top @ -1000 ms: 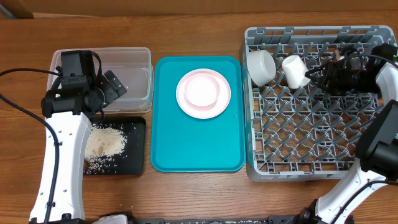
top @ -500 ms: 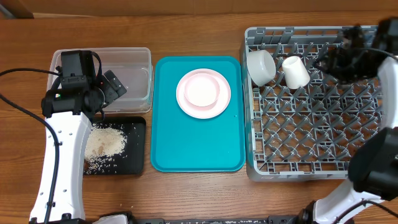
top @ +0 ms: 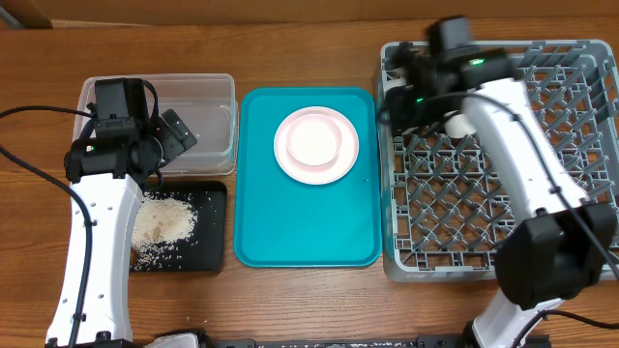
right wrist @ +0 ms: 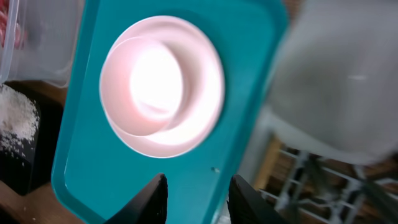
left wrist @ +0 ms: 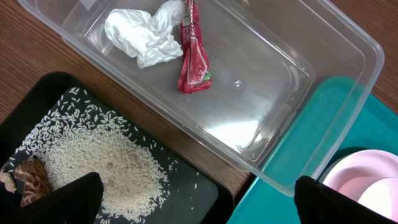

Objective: Sort waste into correct bins and load items into the dishwasher
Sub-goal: 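Move the right gripper back to the pink plate on the teal tray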

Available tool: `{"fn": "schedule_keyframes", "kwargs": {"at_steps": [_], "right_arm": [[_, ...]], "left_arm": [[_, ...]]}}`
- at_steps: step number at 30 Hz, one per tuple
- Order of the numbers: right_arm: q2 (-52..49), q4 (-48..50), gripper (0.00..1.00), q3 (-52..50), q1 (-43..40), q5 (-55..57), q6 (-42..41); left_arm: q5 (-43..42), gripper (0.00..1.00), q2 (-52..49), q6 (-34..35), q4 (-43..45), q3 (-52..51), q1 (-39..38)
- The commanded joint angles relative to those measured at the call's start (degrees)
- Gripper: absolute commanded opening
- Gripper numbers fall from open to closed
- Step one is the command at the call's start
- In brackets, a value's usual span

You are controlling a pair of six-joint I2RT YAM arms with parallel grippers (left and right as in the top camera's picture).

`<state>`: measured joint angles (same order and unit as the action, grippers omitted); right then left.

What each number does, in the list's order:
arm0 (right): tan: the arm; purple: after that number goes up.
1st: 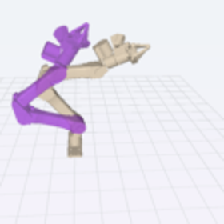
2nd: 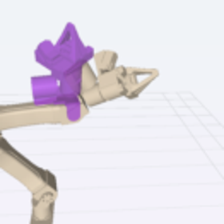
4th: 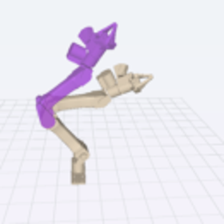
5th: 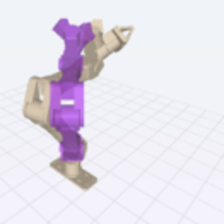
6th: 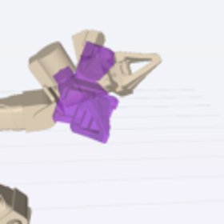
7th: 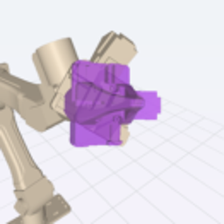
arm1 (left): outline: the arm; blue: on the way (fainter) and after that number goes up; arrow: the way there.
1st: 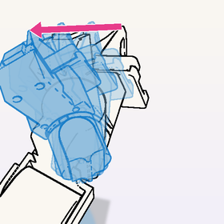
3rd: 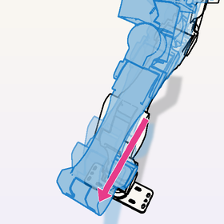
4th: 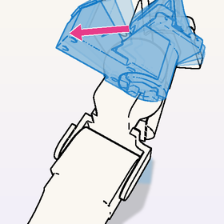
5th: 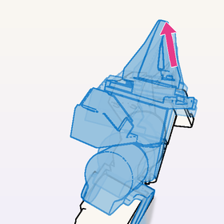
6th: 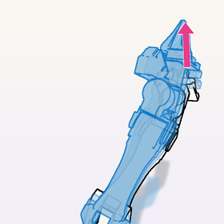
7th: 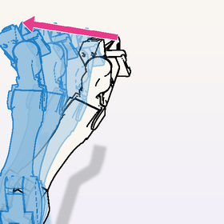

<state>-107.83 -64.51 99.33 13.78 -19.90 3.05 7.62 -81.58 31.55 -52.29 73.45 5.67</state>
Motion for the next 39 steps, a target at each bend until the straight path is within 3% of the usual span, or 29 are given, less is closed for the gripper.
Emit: {"fn": "schedule_keyframes", "kwargs": {"at_steps": [1,8,13,17,20,27,30,31,33,39], "right_arm": [[1.0,1.6,0.36,0.7,6.1,6.7,-5.4],[1.0,7.2,0.38,-1.0,17.1,19.0,-10.0],[0.4,9.8,0.47,-1.7,21.5,28.7,-14.0],[-0.2,11.6,0.64,-1.7,22.1,29.7,-14.0],[-0.9,11.9,1.00,-1.8,22.1,29.7,-14.1],[-4.0,14.1,1.00,-1.8,21.7,20.7,-14.0],[-5.3,14.1,0.47,-1.8,21.7,23.2,-14.1],[-5.8,14.1,0.39,-1.8,21.7,24.6,-14.8],[-7.1,14.2,0.34,-1.8,21.7,28.3,-17.1],[-10.5,15.4,0.34,-1.8,21.7,35.9,-18.3]], "left_arm": [[-0.2,1.00,0.3,0.8,0.2,0.8,0.0],[-0.2,1.00,0.3,0.8,0.2,0.8,0.0],[-0.2,1.00,0.3,0.8,0.2,0.8,0.0],[-0.2,1.00,0.3,0.8,0.2,0.8,0.0],[-0.2,1.00,0.3,0.8,0.2,0.8,0.0],[-0.2,1.00,0.3,0.8,0.2,0.8,0.0],[-0.2,1.00,0.3,0.8,0.2,0.8,0.0],[-0.2,1.00,0.3,0.8,0.2,0.8,0.0],[-0.2,1.00,0.3,0.8,0.2,0.8,0.0],[-0.2,1.00,0.3,0.8,0.2,0.8,0.0]]}}
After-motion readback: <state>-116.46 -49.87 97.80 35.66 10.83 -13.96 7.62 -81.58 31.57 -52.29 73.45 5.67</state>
